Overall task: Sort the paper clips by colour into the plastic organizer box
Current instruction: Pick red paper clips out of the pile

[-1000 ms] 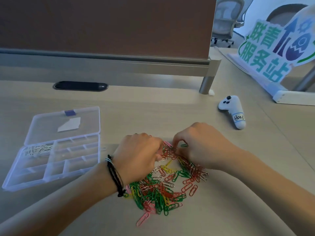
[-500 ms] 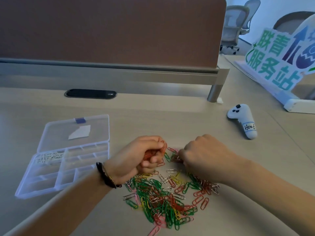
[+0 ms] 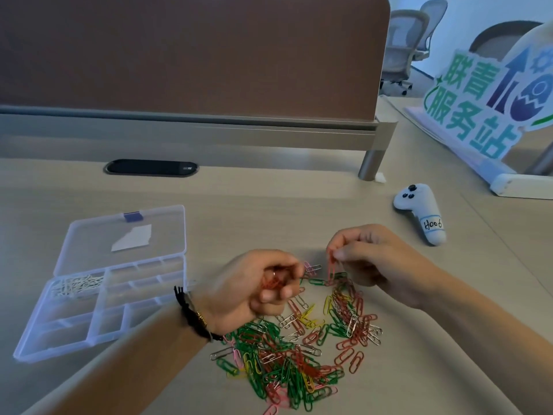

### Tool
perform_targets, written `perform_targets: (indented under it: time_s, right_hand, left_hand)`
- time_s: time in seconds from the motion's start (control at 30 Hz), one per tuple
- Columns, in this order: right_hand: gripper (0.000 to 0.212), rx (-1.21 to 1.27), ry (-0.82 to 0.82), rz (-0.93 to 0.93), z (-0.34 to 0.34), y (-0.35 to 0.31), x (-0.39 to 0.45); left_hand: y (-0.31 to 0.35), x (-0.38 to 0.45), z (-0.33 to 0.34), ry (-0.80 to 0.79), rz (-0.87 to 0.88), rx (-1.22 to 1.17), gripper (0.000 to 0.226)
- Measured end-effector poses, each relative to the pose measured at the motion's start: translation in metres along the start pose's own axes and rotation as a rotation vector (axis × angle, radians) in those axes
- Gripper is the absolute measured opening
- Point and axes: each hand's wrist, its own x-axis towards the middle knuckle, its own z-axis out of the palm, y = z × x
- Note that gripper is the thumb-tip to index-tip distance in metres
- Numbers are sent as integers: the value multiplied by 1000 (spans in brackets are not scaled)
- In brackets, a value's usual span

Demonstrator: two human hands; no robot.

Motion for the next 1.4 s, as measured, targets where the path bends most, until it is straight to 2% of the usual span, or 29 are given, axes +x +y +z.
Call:
perform_targets:
  time_s: [0.1, 0.23, 0.37, 0.4, 0.47, 0.53, 0.6, 0.67, 0.73, 0.93, 1.07, 1.17, 1.27, 1.4]
  right_hand:
    - [14, 63, -52, -13, 2, -5, -4]
    - [20, -182, -56, -139, 13, -19, -7]
    - [31, -518, 109, -159, -2, -18, -8]
    - [30, -653, 135, -113, -9, -15, -11]
    - [24, -875, 148, 10, -20, -6, -22]
    - [15, -956, 164, 63, -25, 3, -33]
    - [12, -940, 180, 46, -23, 7, -38]
    - [19, -990, 184, -16, -19, 11, -37]
    - [25, -1093, 177, -67, -18, 16, -38]
    - [22, -1121, 235, -111, -32, 32, -52]
    - [30, -1195, 178, -128, -29, 32, -51]
    - [21, -1290, 193, -210, -28, 38, -52]
    - [14, -1335, 222, -282, -27, 45, -53]
    - [17, -1292, 247, -254, -28, 47, -53]
  left_hand:
    - [1, 6, 10, -39, -76, 15, 27]
    - [-2, 20, 26, -74, -151, -44, 46]
    - [-1, 24, 30, -21, -190, -24, 38]
    - [0, 23, 29, 32, -179, 86, 40]
    - [1, 21, 27, 149, -123, 460, 42]
    - [3, 21, 29, 157, -62, 624, 34]
    - [5, 26, 32, 113, -52, 501, 27]
    - [6, 31, 33, 77, -77, 339, 23]
    - [4, 36, 34, 95, -77, 354, 19]
    - [-2, 21, 41, 205, 106, 885, 18]
    - [-16, 16, 48, 246, 226, 1032, 7]
    - [-21, 16, 58, 321, 278, 1199, 4]
    - [-19, 24, 69, 410, 347, 1446, 10]
    - [-17, 47, 82, 456, 369, 1675, 26]
